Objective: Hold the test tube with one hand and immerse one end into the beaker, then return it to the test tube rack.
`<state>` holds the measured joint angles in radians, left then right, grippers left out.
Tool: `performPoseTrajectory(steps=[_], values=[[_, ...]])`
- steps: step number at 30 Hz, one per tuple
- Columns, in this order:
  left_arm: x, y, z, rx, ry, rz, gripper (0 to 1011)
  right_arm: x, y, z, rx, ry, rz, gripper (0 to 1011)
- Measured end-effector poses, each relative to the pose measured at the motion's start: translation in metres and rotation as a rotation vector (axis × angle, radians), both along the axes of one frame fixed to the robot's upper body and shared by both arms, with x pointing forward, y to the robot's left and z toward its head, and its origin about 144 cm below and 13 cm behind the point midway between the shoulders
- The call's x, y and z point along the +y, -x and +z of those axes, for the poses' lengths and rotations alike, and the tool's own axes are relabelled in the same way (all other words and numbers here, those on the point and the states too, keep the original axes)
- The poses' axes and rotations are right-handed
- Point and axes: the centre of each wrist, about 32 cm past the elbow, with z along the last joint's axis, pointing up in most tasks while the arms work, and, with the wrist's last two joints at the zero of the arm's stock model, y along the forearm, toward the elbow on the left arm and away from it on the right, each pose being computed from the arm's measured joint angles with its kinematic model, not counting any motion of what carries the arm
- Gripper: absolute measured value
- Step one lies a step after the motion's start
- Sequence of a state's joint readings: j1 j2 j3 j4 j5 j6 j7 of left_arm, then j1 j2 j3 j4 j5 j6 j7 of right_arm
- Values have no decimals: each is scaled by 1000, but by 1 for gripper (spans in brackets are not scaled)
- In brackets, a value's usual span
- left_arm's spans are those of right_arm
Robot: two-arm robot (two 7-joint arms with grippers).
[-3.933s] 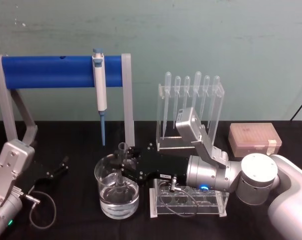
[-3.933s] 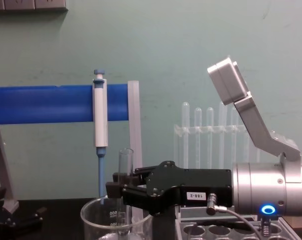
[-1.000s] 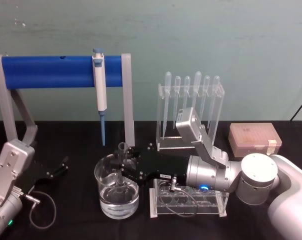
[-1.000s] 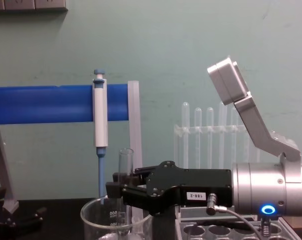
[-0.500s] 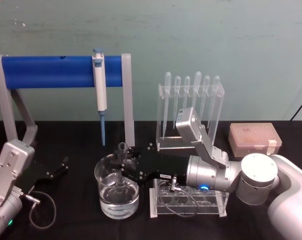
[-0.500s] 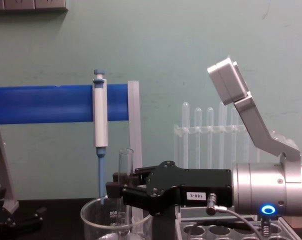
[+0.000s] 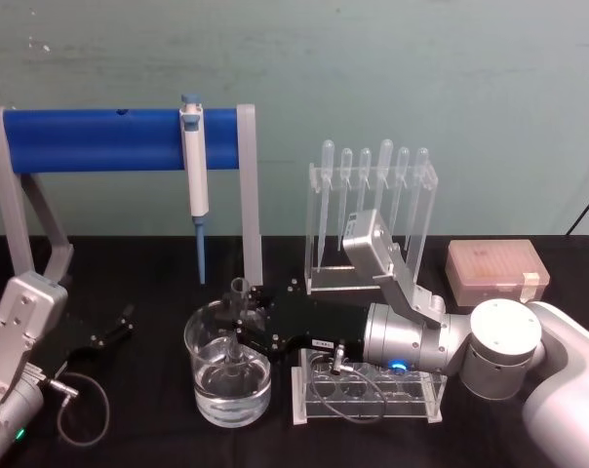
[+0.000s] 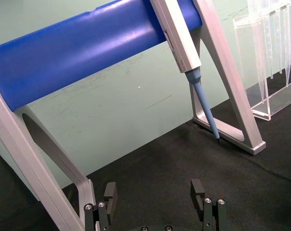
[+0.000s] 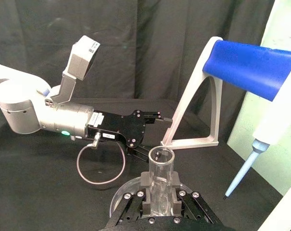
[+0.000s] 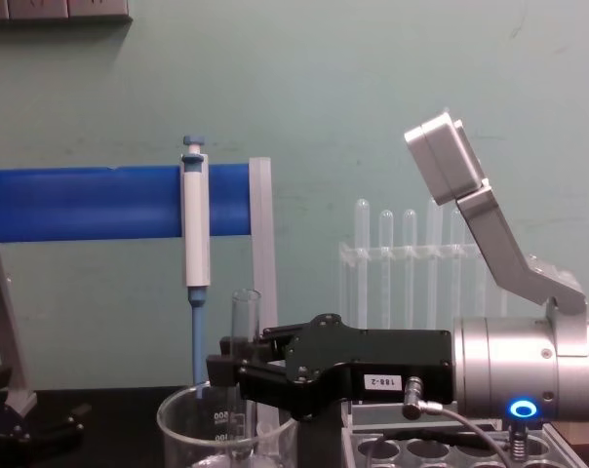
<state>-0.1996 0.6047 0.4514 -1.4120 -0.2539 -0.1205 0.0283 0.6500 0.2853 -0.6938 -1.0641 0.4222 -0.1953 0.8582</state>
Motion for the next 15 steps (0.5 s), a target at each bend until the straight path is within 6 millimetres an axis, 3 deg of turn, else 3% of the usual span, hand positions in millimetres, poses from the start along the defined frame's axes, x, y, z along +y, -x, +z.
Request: performPoseTrajectory(steps=[15], values=[[0, 0, 0, 0, 0, 0, 1000, 0, 0, 0, 0, 0, 0, 225]])
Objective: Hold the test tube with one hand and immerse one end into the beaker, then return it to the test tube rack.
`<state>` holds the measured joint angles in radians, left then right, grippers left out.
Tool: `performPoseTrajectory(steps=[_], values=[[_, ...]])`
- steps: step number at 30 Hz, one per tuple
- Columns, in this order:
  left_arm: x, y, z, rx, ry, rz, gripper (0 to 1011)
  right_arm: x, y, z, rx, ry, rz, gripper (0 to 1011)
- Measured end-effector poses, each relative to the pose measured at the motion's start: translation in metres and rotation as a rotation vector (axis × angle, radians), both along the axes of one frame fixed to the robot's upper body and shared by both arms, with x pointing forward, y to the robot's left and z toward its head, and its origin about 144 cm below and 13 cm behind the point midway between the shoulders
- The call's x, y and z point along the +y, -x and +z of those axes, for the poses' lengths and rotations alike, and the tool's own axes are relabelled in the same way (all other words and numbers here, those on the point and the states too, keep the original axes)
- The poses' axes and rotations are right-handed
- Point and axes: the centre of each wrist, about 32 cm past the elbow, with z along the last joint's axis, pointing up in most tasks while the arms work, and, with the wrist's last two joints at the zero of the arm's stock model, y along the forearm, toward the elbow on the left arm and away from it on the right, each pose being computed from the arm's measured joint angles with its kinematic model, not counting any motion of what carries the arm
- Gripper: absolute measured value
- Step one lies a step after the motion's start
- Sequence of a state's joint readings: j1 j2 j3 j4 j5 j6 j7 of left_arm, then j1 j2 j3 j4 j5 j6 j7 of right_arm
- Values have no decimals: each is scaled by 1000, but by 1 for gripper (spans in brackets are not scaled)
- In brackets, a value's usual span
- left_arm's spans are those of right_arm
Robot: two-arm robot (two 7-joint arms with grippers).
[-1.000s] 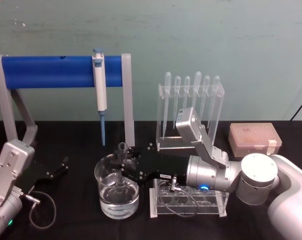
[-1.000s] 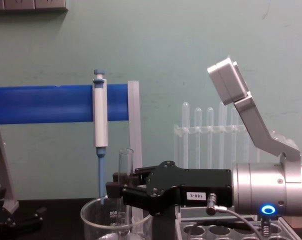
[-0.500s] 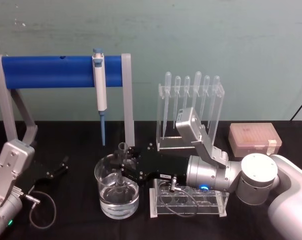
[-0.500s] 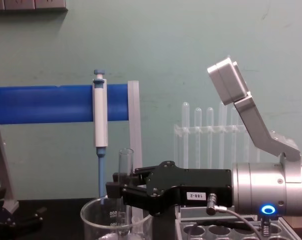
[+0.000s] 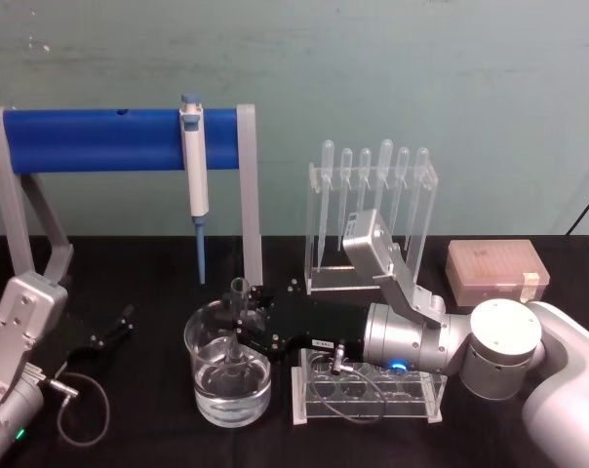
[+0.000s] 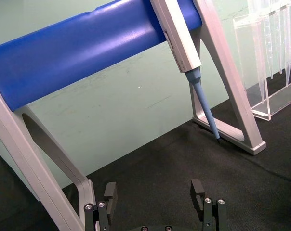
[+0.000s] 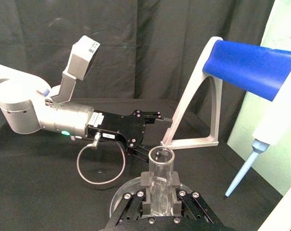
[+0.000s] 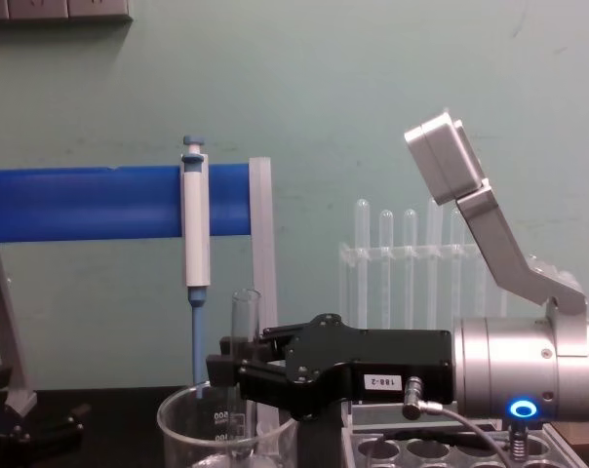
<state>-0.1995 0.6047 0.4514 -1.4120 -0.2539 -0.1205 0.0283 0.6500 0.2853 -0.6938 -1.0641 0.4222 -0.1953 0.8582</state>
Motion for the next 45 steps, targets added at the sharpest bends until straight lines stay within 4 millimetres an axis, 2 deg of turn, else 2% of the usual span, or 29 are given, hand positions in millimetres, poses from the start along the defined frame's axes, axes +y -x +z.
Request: performPoseTrajectory(steps=[32, 45], values=[[0, 0, 0, 0, 0, 0, 1000, 0, 0, 0, 0, 0, 0, 225], [0, 0, 0, 0, 0, 0, 1000, 3, 5, 24, -29, 13, 25, 225]])
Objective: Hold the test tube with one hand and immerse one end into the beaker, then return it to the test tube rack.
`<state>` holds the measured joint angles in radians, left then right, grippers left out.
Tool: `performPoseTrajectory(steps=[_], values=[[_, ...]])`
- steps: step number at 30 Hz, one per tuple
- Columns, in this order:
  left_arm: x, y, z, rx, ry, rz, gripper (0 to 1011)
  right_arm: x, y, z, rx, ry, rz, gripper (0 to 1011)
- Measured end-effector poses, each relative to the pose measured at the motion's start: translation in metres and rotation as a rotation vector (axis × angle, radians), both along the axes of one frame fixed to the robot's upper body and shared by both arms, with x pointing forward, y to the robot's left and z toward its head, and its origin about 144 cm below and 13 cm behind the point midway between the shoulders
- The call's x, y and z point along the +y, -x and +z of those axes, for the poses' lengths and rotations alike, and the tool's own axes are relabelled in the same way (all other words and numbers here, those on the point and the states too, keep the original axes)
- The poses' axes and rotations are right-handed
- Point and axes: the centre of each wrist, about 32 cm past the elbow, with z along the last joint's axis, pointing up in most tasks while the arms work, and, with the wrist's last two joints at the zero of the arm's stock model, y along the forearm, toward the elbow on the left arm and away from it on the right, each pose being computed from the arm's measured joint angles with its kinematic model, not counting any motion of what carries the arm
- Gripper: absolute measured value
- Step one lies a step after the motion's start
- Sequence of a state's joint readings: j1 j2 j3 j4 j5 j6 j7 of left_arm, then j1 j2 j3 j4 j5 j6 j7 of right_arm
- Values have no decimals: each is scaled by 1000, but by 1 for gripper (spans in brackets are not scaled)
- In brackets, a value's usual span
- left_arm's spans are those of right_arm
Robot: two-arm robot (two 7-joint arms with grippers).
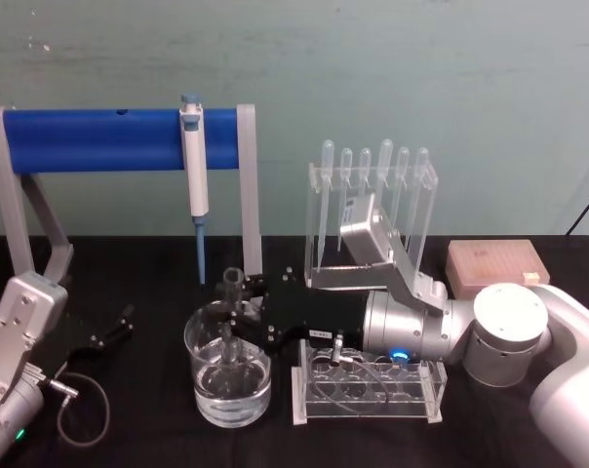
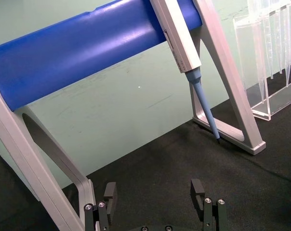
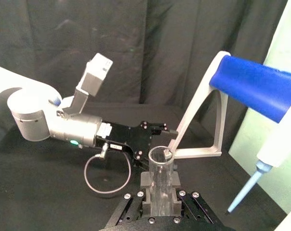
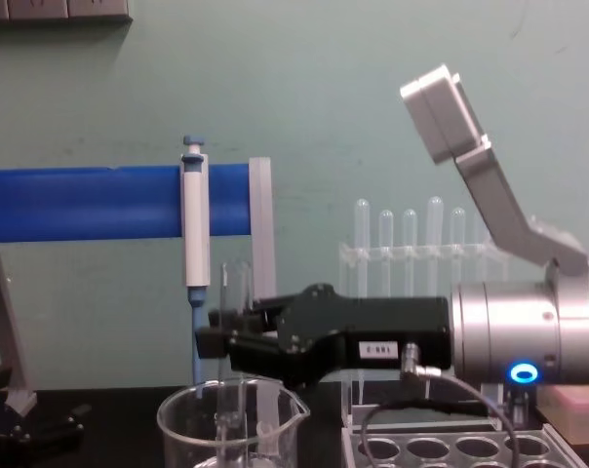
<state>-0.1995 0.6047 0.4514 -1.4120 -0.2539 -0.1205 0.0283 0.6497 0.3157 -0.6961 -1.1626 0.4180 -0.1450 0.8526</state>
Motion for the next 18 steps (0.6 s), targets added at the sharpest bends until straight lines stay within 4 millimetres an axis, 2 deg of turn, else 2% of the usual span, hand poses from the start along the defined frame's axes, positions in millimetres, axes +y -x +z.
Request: performPoseTrajectory(steps=[18], values=[[0, 0, 0, 0, 0, 0, 1000, -2, 2, 43, -57, -1, 13, 225]])
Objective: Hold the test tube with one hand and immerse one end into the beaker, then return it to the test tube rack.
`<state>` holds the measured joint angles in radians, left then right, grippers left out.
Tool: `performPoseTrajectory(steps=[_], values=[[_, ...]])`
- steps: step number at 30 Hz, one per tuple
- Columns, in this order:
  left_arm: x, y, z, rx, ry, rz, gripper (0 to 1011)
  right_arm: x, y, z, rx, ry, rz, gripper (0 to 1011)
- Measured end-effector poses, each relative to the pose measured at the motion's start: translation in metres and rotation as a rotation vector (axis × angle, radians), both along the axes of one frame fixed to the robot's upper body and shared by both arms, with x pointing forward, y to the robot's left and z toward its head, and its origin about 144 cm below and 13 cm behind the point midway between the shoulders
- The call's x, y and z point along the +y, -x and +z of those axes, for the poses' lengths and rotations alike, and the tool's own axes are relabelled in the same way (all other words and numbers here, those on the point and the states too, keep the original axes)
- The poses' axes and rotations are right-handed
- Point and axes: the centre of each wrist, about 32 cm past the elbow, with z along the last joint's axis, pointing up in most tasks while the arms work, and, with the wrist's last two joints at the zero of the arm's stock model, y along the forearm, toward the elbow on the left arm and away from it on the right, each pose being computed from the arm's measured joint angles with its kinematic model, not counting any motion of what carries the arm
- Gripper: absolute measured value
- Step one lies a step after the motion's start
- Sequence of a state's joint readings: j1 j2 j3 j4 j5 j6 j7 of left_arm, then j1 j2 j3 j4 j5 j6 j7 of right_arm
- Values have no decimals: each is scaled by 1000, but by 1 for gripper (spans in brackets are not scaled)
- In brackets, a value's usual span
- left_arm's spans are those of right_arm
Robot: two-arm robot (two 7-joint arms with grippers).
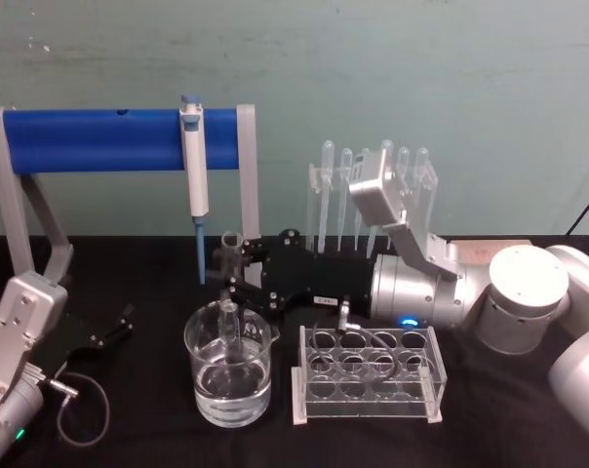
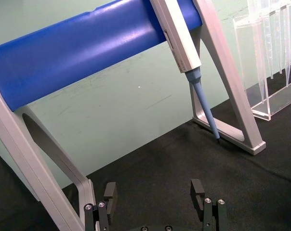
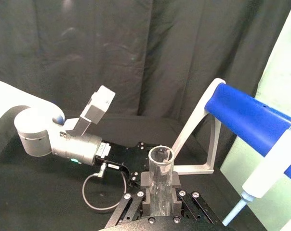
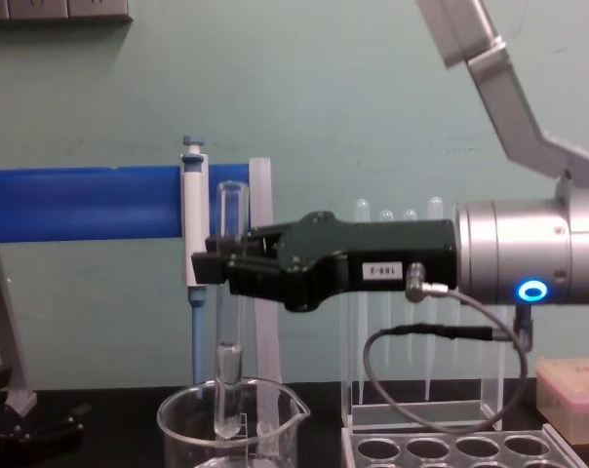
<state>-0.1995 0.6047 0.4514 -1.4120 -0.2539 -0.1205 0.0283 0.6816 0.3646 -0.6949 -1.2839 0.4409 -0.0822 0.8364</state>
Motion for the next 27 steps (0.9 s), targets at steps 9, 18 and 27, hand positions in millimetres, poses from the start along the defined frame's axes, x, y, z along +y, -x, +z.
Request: performPoseTrajectory(steps=[9, 18, 27], values=[[0, 0, 0, 0, 0, 0, 1000, -4, 1, 16, 2, -2, -4, 225], [0, 0, 0, 0, 0, 0, 1000, -6, 6, 31, -4, -12, 9, 225], [0, 0, 0, 0, 0, 0, 1000, -10, 12, 46, -18, -18, 19, 225]])
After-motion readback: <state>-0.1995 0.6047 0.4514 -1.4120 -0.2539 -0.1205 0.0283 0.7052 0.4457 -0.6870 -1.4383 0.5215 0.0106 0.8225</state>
